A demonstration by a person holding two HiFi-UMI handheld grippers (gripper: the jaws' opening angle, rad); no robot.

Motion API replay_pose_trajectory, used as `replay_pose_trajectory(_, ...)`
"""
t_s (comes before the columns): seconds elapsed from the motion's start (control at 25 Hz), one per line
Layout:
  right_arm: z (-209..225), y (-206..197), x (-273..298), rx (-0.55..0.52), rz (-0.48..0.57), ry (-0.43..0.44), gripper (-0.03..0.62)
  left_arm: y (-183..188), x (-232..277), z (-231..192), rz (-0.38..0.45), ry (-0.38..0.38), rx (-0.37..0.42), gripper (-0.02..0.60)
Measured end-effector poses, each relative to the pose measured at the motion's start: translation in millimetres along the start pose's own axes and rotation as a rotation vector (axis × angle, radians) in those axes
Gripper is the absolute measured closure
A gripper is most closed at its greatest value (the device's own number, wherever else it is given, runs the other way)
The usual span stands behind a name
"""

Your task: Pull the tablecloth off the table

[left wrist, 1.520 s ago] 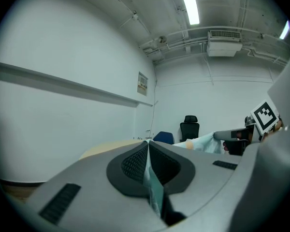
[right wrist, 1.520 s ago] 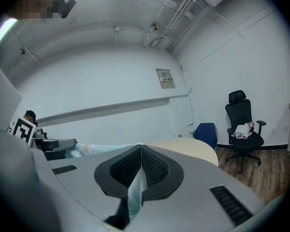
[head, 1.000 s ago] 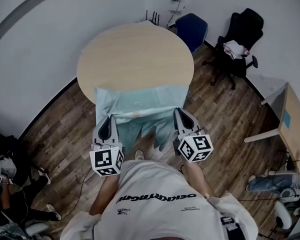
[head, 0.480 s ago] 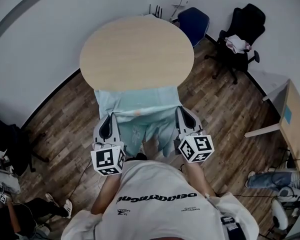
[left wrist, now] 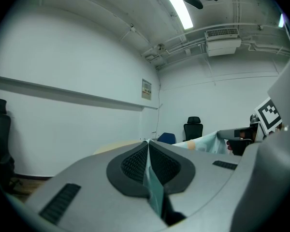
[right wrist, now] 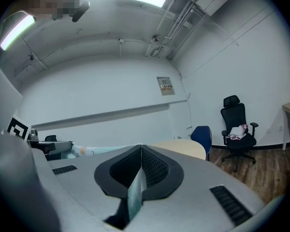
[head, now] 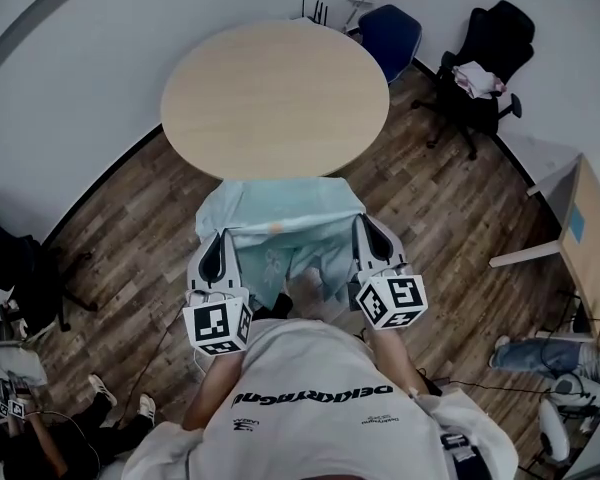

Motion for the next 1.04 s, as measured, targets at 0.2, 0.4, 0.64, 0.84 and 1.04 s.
replay_pose_trajectory(0.2,3.4,-5.6,-6.8,-0.008,-0.009,-0.01,0.562,-5.9,-5.1,7.0,-0.013,-0.005,-0.002,0.566)
replay_pose_trajectory(0.4,1.1,-7.8,-8.7,-0.005,-0.008,-0.015,0.562,-10.5,-8.7,6.2,-0.028,-0.009,0.001,0.566)
replay_pose_trajectory(0.64,-0.8,-8.3,-7.0,0.001,-0.021,-0.014,0.562,-8.2,-8.8,3.1,-0.038,-0.009,-0.007,0.566)
replay_pose_trajectory(0.84,-2.4,-8.3,-7.2,0.001,-0.017,-0.011,0.562,-9.7,-12.3,2.2,-0.031,-0.006,-0.025,0.566)
replay_pose_trajectory(1.04,-1.3,-10.7,-8.6,0.002,-0.014,-0.01,0.562,-13.6,-13.6,3.2,-0.034,-0.005,-0.03,0.566)
Point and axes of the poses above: the fingertips, and each gripper's own axes: x forward along the fingers, z to its right, y out of its top, the point moved 7 cm from there along -x, backward along the fingers, and after that the axes turned 2 degrees about -y, right-handed, at the moved point
